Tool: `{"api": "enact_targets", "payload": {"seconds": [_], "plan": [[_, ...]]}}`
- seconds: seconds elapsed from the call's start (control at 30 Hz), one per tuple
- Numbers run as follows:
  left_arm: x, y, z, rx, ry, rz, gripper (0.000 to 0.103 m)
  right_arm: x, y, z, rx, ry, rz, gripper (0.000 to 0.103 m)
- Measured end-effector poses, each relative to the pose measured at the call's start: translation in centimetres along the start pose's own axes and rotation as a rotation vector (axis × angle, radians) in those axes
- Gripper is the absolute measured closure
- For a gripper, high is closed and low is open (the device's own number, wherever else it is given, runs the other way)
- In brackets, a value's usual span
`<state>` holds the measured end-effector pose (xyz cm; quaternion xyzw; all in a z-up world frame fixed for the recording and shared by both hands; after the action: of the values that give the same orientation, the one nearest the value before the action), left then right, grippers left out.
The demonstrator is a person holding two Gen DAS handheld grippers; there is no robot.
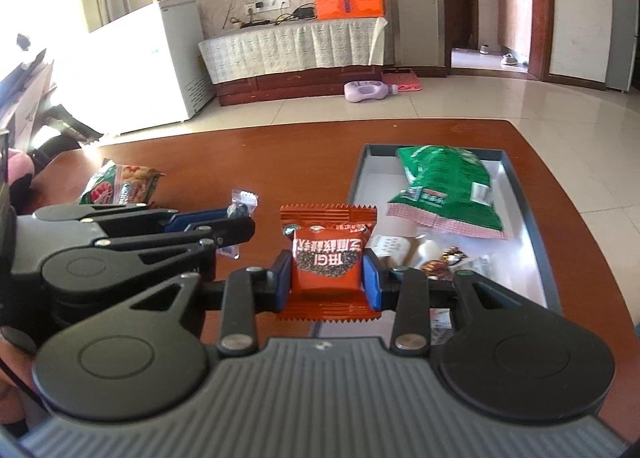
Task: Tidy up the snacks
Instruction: 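Carry the small candy with the left gripper while the right gripper carries the orange packet toward the box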
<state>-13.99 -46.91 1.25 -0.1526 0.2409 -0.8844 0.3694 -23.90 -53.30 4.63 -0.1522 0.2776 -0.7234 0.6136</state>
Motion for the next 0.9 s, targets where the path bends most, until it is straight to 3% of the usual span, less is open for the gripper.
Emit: {"api": "enact_targets", "payload": {"seconds": [0.6, 0.9], "plan": [[5.6, 3.3, 0.2, -0.011, 0.052, -0.072, 0.087, 4.7, -0.5, -0.3, 0.035, 0.028, -0.114, 0.064], [6.6, 5.1, 0.0, -0.02, 0.055, -0.093, 0.087, 6.5, 0.4, -0.3, 0.027, 0.038, -0.15, 0.064]]}}
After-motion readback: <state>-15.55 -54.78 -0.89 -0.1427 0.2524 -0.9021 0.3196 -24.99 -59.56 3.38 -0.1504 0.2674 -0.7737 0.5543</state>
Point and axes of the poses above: each gripper's, at about its wrist camera, not at the fingertips, and y roughly the way its jaws point, x to its right, z to its top, the point moved 6 cm from there along y, roughly the way its jaws point, and after that the axes turned 2 degrees about -z, right-handed, at the moved point
